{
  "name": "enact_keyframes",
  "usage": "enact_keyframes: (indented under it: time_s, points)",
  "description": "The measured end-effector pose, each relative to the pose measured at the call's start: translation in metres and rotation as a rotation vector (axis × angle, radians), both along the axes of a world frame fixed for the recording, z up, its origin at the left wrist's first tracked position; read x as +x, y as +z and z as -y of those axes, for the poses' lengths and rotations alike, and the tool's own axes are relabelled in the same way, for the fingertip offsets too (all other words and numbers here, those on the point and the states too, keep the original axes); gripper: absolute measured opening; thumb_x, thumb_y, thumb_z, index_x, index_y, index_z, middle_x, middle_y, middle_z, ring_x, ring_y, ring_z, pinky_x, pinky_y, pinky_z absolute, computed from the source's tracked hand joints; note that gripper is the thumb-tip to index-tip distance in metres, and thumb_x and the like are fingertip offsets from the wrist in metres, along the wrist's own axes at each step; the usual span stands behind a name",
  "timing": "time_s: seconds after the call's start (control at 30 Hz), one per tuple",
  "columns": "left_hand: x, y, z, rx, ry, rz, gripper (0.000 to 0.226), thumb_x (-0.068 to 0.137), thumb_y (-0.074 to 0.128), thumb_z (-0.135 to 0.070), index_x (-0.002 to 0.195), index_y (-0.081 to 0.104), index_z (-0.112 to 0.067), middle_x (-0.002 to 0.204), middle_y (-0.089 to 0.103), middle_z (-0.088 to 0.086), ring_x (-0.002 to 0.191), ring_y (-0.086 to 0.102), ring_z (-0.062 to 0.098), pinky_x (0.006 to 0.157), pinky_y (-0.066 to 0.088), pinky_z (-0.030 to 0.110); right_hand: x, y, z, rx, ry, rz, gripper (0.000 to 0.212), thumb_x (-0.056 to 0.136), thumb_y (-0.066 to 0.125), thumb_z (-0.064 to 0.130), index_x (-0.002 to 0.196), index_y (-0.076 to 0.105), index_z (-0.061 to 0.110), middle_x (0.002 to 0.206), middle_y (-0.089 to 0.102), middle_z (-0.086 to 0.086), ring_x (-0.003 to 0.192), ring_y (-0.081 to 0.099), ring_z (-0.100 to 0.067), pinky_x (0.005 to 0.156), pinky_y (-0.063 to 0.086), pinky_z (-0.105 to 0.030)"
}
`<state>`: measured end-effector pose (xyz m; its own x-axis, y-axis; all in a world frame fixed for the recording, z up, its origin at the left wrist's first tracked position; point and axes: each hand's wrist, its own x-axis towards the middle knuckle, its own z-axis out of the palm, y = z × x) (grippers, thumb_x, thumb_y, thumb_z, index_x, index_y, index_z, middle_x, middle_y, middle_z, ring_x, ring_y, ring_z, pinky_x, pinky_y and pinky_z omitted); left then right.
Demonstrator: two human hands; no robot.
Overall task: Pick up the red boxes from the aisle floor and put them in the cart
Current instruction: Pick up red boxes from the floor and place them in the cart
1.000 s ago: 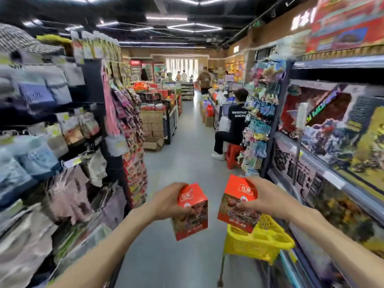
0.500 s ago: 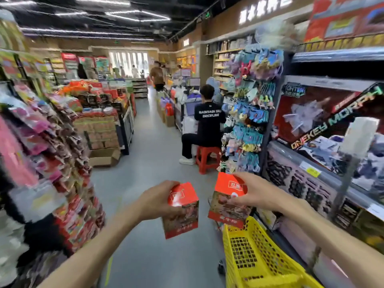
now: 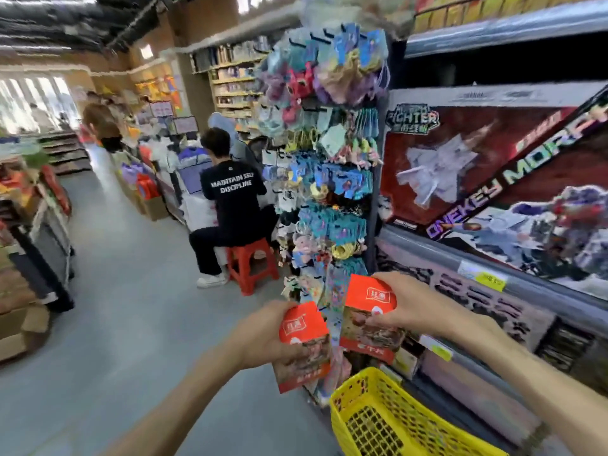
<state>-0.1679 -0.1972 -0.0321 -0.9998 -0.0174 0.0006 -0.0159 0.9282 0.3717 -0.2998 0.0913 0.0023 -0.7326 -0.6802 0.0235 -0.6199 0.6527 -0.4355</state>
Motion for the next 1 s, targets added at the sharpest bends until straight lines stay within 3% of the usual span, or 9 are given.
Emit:
enact_keyframes:
  time_s: [0.17, 0.43, 0.57, 0.67, 0.77, 0.87, 1.0]
  points:
    - [-0.100, -0.010, 0.006, -0.023, -0.232, 0.022, 0.100, 0.068, 0.067, -0.074, 0.148, 0.028, -0.029, 0.141, 0.046, -0.007, 0.122, 0.049, 0.014, 0.097, 0.043, 0.029, -0.037, -0.002, -0.005, 0.003, -0.195, 0.031, 0.080, 0.064, 0.074, 0.071, 0.130, 0.044, 0.037, 0.117, 0.054, 0.012, 0.099, 0.056, -0.008, 0.084, 0.051, -0.031]
    - [-0.241, -0.059, -0.038, -0.031, -0.668, 0.078, 0.099, 0.074, 0.073, -0.060, 0.151, 0.025, -0.021, 0.145, 0.044, 0.003, 0.127, 0.047, 0.020, 0.100, 0.039, 0.030, -0.059, -0.052, -0.042, 0.083, -0.611, 0.084, 0.083, 0.062, 0.073, 0.074, 0.130, 0.046, 0.035, 0.121, 0.059, 0.008, 0.111, 0.057, -0.015, 0.093, 0.048, -0.035]
    - [-0.285, -0.103, -0.070, -0.104, -0.868, 0.100, 0.097, 0.072, 0.072, -0.059, 0.149, 0.027, -0.021, 0.139, 0.046, 0.004, 0.126, 0.047, 0.024, 0.099, 0.038, 0.037, -0.038, -0.082, -0.054, 0.111, -0.845, 0.131, 0.093, 0.069, 0.077, 0.065, 0.144, 0.037, 0.027, 0.135, 0.049, 0.004, 0.121, 0.048, -0.019, 0.099, 0.041, -0.031]
    - [-0.305, -0.148, -0.091, -0.158, -0.990, 0.171, 0.099, 0.067, 0.068, -0.061, 0.148, 0.027, -0.021, 0.135, 0.046, 0.003, 0.124, 0.048, 0.025, 0.101, 0.039, 0.041, -0.024, -0.120, -0.061, 0.149, -0.983, 0.220, 0.099, 0.068, 0.075, 0.068, 0.147, 0.031, 0.028, 0.140, 0.047, 0.002, 0.124, 0.045, -0.019, 0.099, 0.042, -0.033]
    - [-0.316, -0.203, -0.105, -0.125, -1.044, 0.209, 0.096, 0.064, 0.066, -0.063, 0.144, 0.029, -0.024, 0.134, 0.046, -0.001, 0.122, 0.048, 0.024, 0.100, 0.036, 0.037, -0.017, -0.176, -0.067, 0.153, -1.071, 0.321, 0.098, 0.067, 0.071, 0.071, 0.146, 0.029, 0.032, 0.138, 0.046, 0.003, 0.126, 0.043, -0.017, 0.101, 0.040, -0.031]
    - [-0.321, -0.262, -0.113, -0.102, -1.074, 0.263, 0.095, 0.065, 0.062, -0.067, 0.144, 0.028, -0.027, 0.138, 0.042, -0.004, 0.127, 0.044, 0.022, 0.103, 0.035, 0.036, -0.016, -0.234, -0.065, 0.212, -1.094, 0.323, 0.098, 0.071, 0.070, 0.068, 0.149, 0.030, 0.024, 0.143, 0.043, 0.001, 0.133, 0.039, -0.020, 0.106, 0.029, -0.028]
    - [-0.325, -0.350, -0.120, -0.114, -1.106, 0.326, 0.101, 0.064, 0.052, -0.074, 0.149, 0.024, -0.025, 0.149, 0.034, -0.002, 0.137, 0.035, 0.022, 0.112, 0.029, 0.036, -0.021, -0.320, -0.063, 0.236, -1.081, 0.372, 0.098, 0.071, 0.067, 0.067, 0.149, 0.031, 0.021, 0.142, 0.043, -0.001, 0.133, 0.039, -0.026, 0.111, 0.032, -0.035]
